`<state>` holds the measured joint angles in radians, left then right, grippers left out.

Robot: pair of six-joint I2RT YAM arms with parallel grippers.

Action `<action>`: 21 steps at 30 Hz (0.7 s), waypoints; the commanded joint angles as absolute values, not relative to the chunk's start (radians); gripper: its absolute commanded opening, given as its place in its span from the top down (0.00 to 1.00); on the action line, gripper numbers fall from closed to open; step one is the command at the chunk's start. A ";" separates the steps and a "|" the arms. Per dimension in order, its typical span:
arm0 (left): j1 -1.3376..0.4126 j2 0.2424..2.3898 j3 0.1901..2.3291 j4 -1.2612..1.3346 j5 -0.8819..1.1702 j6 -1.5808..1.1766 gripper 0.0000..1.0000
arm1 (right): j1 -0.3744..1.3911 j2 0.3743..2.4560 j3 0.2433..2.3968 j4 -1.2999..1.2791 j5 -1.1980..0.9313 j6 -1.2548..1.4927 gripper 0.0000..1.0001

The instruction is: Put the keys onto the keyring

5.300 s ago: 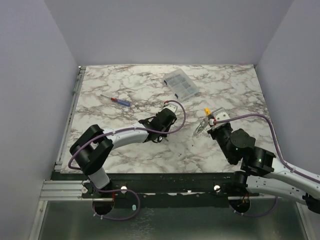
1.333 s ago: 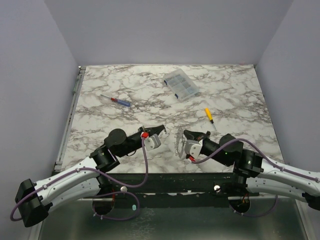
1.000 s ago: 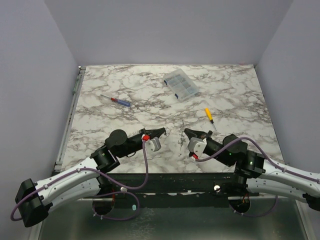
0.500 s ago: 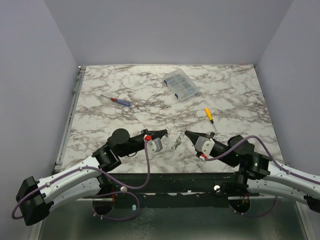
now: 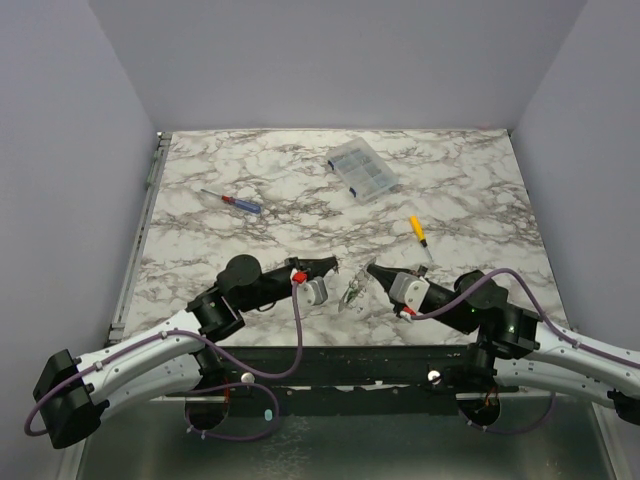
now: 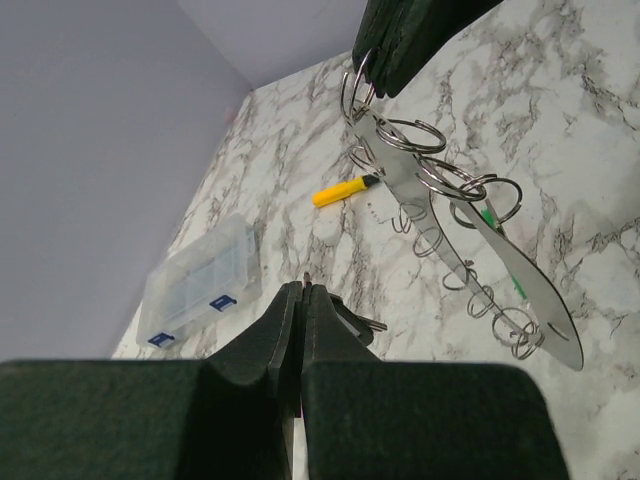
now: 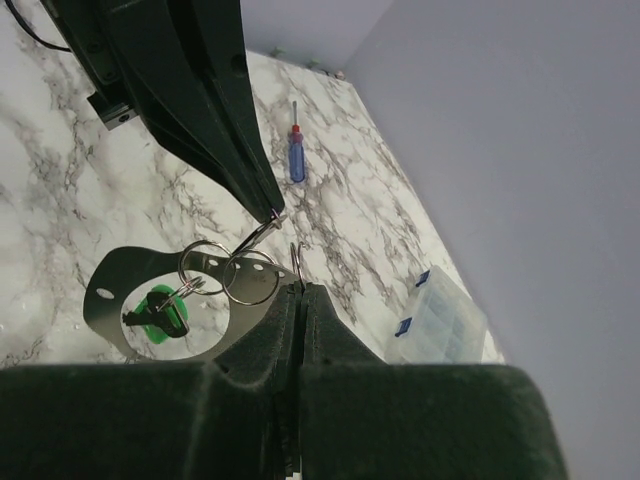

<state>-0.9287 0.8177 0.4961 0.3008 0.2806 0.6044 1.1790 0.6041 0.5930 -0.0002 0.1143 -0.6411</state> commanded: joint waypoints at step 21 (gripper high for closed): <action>-0.917 0.916 0.619 0.383 0.359 0.847 1.00 | 1.184 0.579 0.591 0.047 0.065 -0.589 0.99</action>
<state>-0.9283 0.9051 0.6319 0.3157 0.2806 0.8188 1.1790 0.5755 0.5926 0.0051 0.1043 -0.6136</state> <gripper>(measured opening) 0.018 0.014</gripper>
